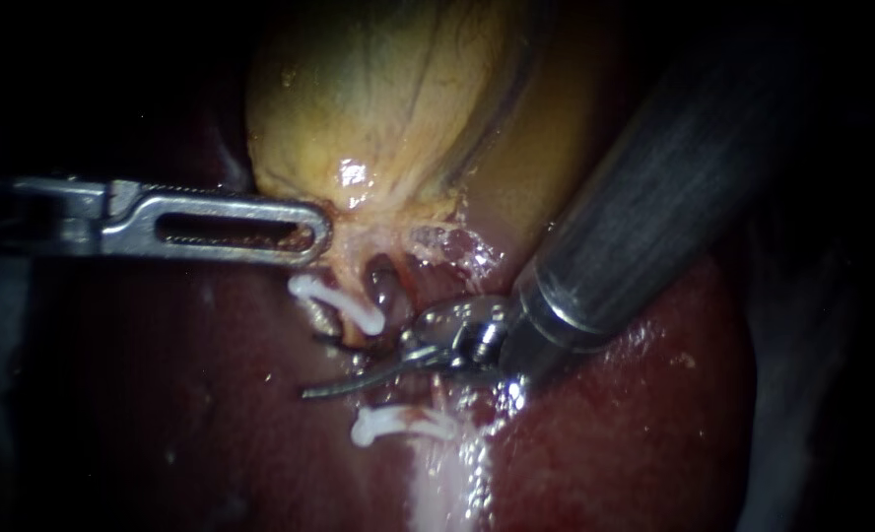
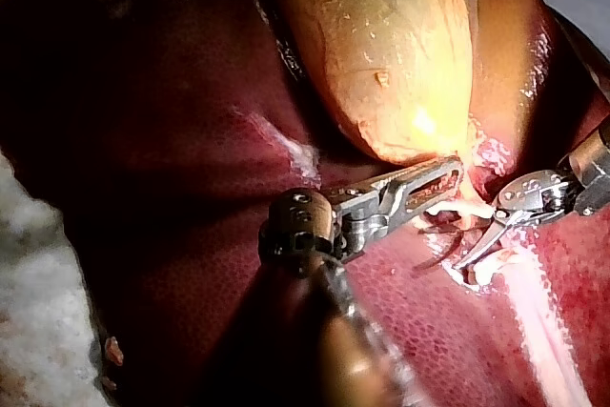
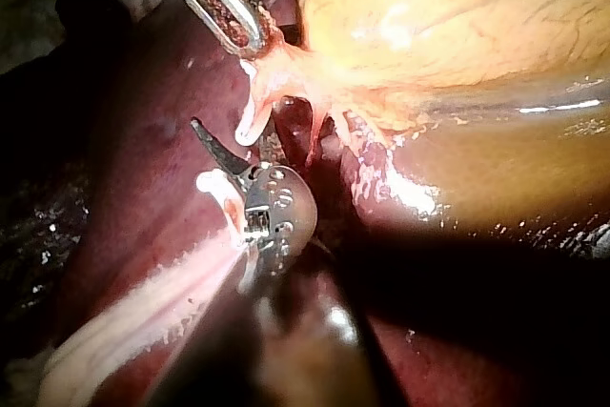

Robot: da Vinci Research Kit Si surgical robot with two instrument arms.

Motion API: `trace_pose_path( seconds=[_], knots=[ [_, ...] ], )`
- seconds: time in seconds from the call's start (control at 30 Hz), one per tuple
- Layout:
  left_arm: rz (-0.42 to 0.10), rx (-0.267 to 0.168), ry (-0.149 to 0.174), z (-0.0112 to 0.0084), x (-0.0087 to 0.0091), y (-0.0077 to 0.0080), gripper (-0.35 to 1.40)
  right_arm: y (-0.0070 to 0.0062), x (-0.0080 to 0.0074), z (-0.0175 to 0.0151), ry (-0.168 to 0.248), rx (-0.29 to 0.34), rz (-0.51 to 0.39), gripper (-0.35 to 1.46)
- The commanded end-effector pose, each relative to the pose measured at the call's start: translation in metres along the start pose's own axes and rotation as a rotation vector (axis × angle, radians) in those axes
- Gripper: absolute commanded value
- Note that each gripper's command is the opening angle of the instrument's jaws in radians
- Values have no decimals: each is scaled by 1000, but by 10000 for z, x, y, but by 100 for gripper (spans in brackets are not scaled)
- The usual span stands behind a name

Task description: Go back from the cut left tube

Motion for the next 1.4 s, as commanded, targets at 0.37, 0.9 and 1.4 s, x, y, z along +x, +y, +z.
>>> trace_pose_path(
  seconds=[0.37, 0.9, 1.4],
  knots=[
    [0, 0, 0, -1, 0, 0, -35, -2, -1, -3, -2, 2, -10, 121],
    [0, -1, -1, -1, 0, -2, -35, -31, 0, -48, -9, 21, -110, 142],
    [1, -1, -1, -1, 1, -3, -35, -33, 7, -135, 19, 12, -228, 143]
  ],
)
